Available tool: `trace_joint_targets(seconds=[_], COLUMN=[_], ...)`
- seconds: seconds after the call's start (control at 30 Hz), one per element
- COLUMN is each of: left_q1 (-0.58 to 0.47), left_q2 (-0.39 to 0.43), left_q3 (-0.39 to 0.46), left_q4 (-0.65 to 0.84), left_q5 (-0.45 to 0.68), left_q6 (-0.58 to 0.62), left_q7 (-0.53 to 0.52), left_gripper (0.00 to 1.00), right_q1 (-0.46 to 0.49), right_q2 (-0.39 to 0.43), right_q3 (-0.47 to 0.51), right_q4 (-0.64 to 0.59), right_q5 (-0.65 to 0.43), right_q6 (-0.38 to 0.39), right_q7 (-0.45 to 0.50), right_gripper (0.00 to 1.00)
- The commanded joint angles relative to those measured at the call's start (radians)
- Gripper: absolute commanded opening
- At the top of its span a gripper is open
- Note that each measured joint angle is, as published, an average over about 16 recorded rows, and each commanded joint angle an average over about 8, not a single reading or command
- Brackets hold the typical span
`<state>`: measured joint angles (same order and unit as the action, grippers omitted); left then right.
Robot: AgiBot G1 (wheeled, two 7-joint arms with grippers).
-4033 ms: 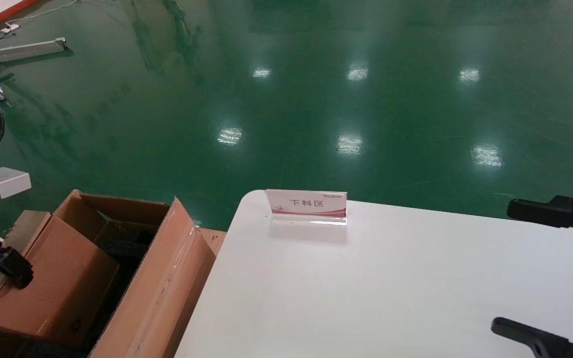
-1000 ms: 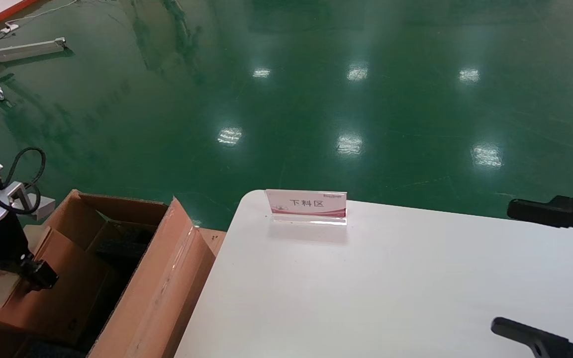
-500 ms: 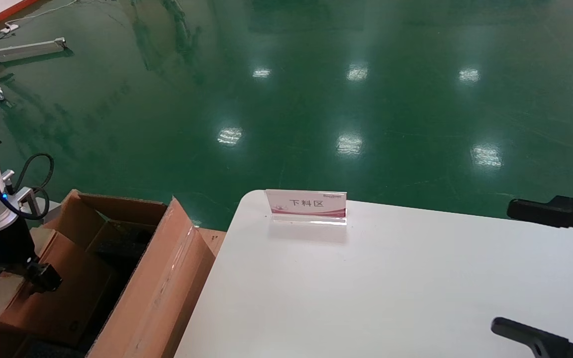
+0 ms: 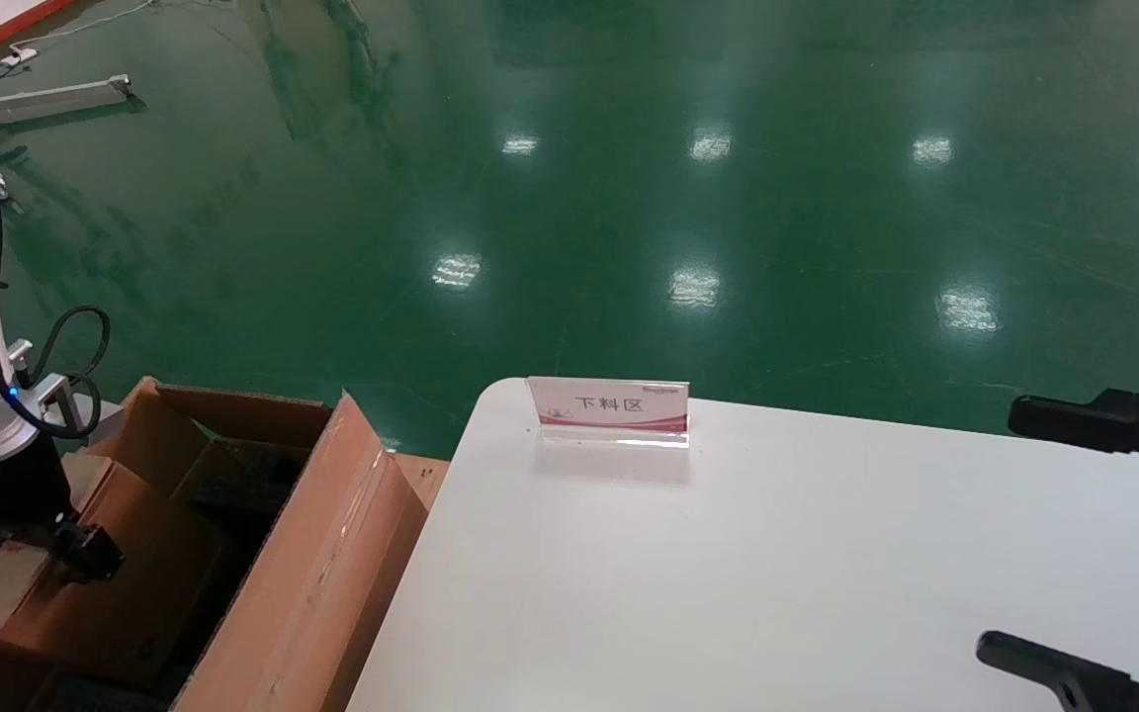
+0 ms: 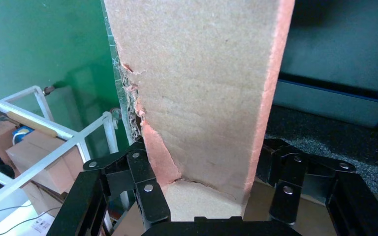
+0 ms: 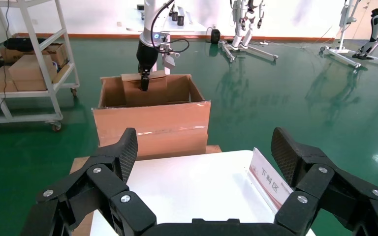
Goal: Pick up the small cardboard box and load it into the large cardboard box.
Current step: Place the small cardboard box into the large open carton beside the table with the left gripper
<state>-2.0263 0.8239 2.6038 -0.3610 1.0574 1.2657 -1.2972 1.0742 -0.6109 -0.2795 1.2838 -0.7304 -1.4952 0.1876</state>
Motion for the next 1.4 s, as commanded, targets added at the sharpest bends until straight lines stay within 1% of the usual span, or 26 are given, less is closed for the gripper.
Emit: trace_joint_targets(seconds=[0.03, 0.97, 1.17, 1.4], left_q1=[0.001, -0.004, -0.034, -0.103], left_q2=[0.0, 0.003, 0.008, 0.005], left_q3=[0.0, -0.009, -0.036, -0.09], left_q4=[0.0, 0.0, -0.003, -0.024], left_q5=[0.0, 0.0, 0.003, -0.001], left_q6=[0.0, -0.006, -0.02, -0.046], left_q7=[0.0, 0.013, 0.073, 0.2], left_gripper=[1.0, 1.0, 1.0, 1.0], right_q1=[0.0, 0.0, 0.0, 0.0], right_q2=[0.0, 0.0, 0.0, 0.0], right_q3=[0.0, 0.0, 0.0, 0.0], right_q4=[0.0, 0.0, 0.0, 0.0], right_q5=[0.0, 0.0, 0.0, 0.0], right_q6=[0.0, 0.0, 0.0, 0.0], right_q7=[0.0, 0.0, 0.0, 0.0], right_gripper=[1.0, 1.0, 1.0, 1.0])
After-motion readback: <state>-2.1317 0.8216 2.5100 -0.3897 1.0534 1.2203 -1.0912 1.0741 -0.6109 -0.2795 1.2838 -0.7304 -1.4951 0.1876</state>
